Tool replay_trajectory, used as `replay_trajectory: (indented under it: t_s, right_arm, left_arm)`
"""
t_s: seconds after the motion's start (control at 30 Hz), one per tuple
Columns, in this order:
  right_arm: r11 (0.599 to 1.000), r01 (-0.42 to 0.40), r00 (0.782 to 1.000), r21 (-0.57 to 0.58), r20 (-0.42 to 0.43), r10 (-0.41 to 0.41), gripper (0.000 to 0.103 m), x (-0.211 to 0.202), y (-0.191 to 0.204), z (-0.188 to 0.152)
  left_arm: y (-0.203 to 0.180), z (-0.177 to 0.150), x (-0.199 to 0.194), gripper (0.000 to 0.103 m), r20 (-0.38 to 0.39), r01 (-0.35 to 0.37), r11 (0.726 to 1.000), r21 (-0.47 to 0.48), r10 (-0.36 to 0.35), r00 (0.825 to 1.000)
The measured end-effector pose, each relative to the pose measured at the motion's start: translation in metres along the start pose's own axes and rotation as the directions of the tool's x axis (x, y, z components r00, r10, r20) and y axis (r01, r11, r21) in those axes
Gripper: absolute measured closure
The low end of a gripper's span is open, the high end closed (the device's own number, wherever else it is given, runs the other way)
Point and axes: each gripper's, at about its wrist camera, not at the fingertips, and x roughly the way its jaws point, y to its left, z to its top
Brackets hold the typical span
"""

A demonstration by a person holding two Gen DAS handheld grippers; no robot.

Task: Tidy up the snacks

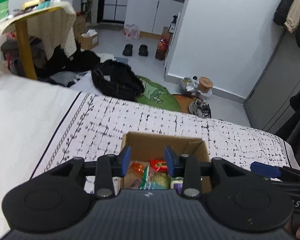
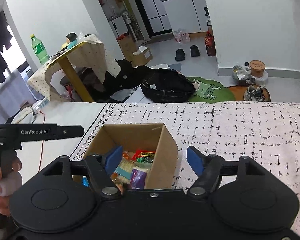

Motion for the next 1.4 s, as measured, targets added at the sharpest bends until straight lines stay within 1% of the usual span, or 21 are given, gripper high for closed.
replay_trajectory:
  t_s: [0.1,0.17,0.23,0.37,0.43,0.5,0.57,0.7,0.8,0.87,0.93,1.0,1.07,1.2,1.27,1.4]
  right_arm:
    - [1.000,-0.002,1.000,0.017,0.000,0.002,0.028,-0.003,-0.005,-0.002]
    - [1.000,-0.004,1.000,0.019,-0.002,0.004,0.028,-0.006,-0.007,-0.004]
    - [1.000,-0.009,1.000,0.025,-0.004,0.009,0.027,-0.010,-0.009,-0.004]
    - [1.000,-0.019,1.000,0.024,-0.006,0.019,0.023,-0.019,-0.011,-0.008]
    - [0.999,-0.027,1.000,0.028,-0.003,0.027,0.021,-0.026,-0.014,-0.010]
    - [0.999,-0.030,1.000,0.032,0.000,0.030,0.018,-0.031,-0.015,-0.010]
    - [0.999,-0.031,0.999,0.028,0.005,0.031,0.015,-0.038,-0.017,-0.011]
    - [0.999,-0.033,0.999,0.010,0.022,0.032,0.006,-0.055,-0.018,-0.013]
    - [0.999,-0.032,0.999,0.002,0.038,0.032,0.003,-0.068,-0.020,-0.015]
    - [1.000,-0.026,0.998,0.001,0.056,0.026,0.000,-0.078,-0.021,-0.017]
    - [1.000,-0.028,0.997,0.004,0.070,0.027,0.000,-0.087,-0.023,-0.019]
    - [1.000,-0.023,0.997,0.005,0.076,0.023,0.000,-0.097,-0.025,-0.021]
    - [1.000,-0.009,0.997,-0.005,0.083,0.009,0.000,-0.107,-0.026,-0.023]
    - [1.000,0.014,0.995,-0.004,0.100,-0.013,0.000,-0.131,-0.028,-0.028]
    - [1.000,0.024,0.994,-0.012,0.103,-0.023,0.000,-0.144,-0.028,-0.033]
    - [0.999,0.044,0.992,-0.018,0.117,-0.042,0.000,-0.170,-0.024,-0.039]
  left_arm:
    - [0.003,-0.006,0.000,0.060,-0.020,-0.009,1.000,-0.006,0.009,1.000]
    - [0.005,-0.011,-0.002,0.055,-0.026,-0.013,1.000,-0.006,0.013,1.000]
    - [0.006,-0.015,-0.005,0.053,-0.031,-0.027,1.000,-0.007,0.027,0.999]
    - [0.007,-0.023,-0.011,0.043,-0.044,-0.042,0.999,-0.020,0.041,0.998]
    - [0.005,-0.026,-0.013,0.041,-0.051,-0.043,0.999,-0.020,0.042,0.998]
    - [0.003,-0.028,-0.017,0.038,-0.059,-0.046,0.999,-0.021,0.045,0.997]
    - [0.001,-0.033,-0.022,0.033,-0.060,-0.053,0.998,-0.038,0.050,0.997]
    - [-0.006,-0.042,-0.032,0.028,-0.055,-0.050,0.997,-0.058,0.047,0.997]
    - [-0.012,-0.047,-0.037,0.026,-0.055,-0.054,0.997,-0.052,0.051,0.997]
    - [-0.015,-0.048,-0.042,0.022,-0.048,-0.055,0.997,-0.048,0.053,0.997]
    - [-0.019,-0.050,-0.047,0.019,-0.043,-0.064,0.997,-0.039,0.062,0.997]
    - [-0.022,-0.050,-0.054,0.017,-0.035,-0.055,0.998,-0.028,0.054,0.998]
    - [-0.027,-0.052,-0.062,0.010,-0.025,-0.047,0.999,-0.016,0.047,0.999]
    - [-0.037,-0.057,-0.081,0.006,-0.004,-0.017,1.000,0.011,0.017,1.000]
    - [-0.041,-0.060,-0.091,0.001,0.003,0.004,1.000,0.020,-0.004,1.000]
    - [-0.046,-0.066,-0.108,0.000,0.017,0.027,0.999,0.034,-0.028,0.999]
